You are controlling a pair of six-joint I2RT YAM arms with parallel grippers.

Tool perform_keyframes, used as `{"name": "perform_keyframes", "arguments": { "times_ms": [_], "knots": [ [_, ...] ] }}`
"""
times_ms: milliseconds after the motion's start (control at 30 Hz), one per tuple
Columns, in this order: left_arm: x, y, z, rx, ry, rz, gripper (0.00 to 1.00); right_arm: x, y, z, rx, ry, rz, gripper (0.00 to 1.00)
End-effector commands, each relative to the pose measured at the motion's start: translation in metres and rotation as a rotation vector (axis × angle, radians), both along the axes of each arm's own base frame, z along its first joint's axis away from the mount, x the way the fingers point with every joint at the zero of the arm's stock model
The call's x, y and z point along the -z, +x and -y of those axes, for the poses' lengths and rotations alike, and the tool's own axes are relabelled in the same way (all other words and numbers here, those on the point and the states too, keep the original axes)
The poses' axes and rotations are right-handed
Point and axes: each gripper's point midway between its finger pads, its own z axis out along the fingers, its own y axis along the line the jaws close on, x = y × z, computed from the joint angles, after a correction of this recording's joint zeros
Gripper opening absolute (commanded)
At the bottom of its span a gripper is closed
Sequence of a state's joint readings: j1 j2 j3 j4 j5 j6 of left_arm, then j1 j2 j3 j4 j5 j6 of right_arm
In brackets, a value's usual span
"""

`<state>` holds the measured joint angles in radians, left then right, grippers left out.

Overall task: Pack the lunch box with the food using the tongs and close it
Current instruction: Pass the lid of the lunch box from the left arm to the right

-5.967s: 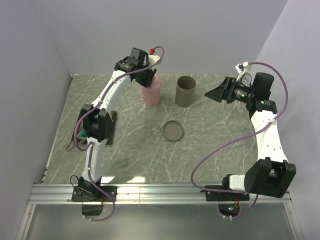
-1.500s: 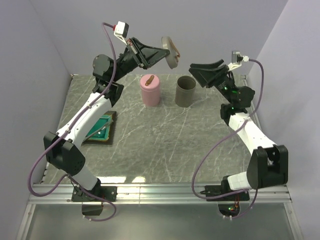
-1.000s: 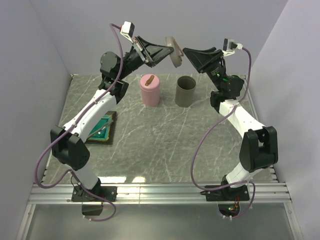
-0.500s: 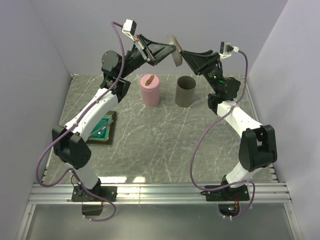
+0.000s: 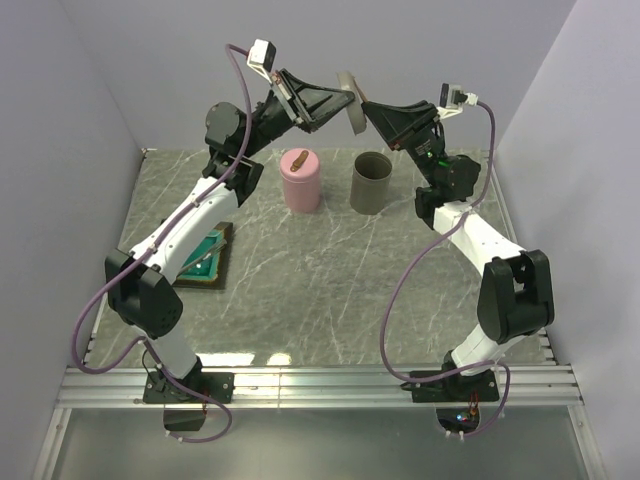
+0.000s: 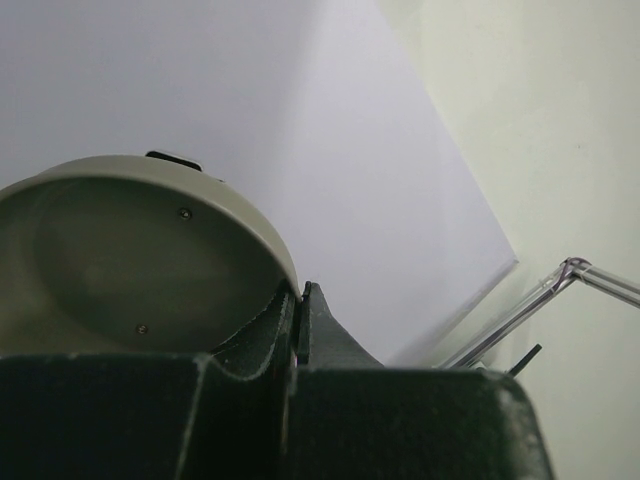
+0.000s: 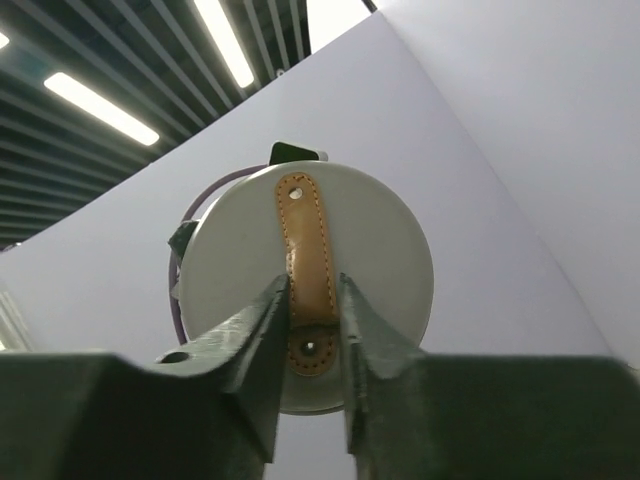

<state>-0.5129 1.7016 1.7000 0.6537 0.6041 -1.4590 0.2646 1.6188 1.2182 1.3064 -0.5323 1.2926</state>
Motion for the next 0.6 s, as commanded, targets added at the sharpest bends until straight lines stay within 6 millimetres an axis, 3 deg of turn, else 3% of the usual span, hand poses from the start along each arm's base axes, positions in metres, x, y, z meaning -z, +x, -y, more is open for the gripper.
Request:
{"name": "perform_keyframes", "arguments": {
  "times_ms": [0, 133, 233, 333, 467, 567],
  "knots": [
    [-0.025, -0.028, -0.001, 0.046, -0.049, 0.085, 0.00, -0.027, -0.032, 0.000, -0.018, 0.042, 0.165, 0.26],
    [-0.020, -0.026, -0.001, 0.039, -0.043, 0.078, 0.00, -0.029, -0.036, 0.003, -0.018, 0.042, 0.172, 0.01],
    [-0.014, -0.021, -0.001, 0.021, -0.033, 0.070, 0.00, -0.030, -0.038, 0.005, -0.013, 0.033, 0.176, 0.00],
    [-0.010, -0.013, -0.007, -0.013, -0.019, 0.075, 0.07, -0.028, -0.037, 0.010, 0.004, 0.012, 0.173, 0.00],
    [-0.004, -0.002, -0.019, -0.065, -0.001, 0.089, 0.46, -0.025, -0.030, 0.019, 0.045, -0.026, 0.164, 0.00],
    [0.000, 0.006, -0.037, -0.123, 0.026, 0.098, 0.62, -0.014, -0.015, 0.024, 0.079, -0.097, 0.104, 0.00]
  ]
}}
